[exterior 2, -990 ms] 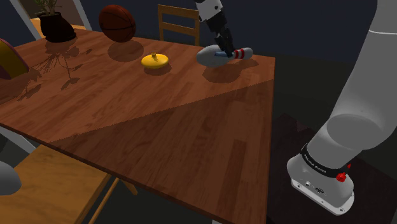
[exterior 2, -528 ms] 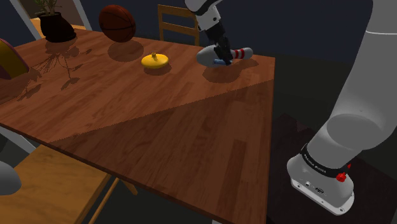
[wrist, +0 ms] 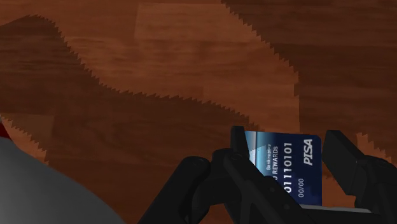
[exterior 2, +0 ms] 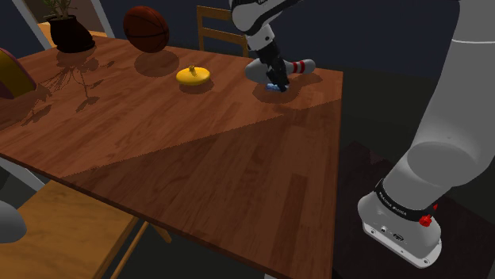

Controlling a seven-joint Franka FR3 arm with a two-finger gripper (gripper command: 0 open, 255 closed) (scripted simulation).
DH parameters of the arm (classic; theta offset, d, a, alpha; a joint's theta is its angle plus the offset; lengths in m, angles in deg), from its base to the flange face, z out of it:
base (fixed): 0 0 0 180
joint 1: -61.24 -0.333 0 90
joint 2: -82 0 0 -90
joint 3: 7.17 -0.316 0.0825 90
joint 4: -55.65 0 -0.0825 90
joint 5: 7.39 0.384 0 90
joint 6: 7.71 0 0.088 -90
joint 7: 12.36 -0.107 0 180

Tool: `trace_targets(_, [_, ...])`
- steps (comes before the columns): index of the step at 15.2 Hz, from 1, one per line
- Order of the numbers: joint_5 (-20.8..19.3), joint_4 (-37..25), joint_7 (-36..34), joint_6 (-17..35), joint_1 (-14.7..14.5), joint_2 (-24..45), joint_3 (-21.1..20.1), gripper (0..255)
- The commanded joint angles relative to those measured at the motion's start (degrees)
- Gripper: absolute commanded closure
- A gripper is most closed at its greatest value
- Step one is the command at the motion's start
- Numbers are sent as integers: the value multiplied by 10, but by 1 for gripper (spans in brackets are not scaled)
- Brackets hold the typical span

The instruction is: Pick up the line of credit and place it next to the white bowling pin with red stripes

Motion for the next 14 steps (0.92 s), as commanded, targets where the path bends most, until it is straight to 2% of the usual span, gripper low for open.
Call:
trace_targets(1, [-1,8,-3,13,0,5,0,255])
trace_targets(8, [-4,32,-14,57,1,26,1,255])
trace_targets(14, [-4,32,-14,57,1,26,1,255])
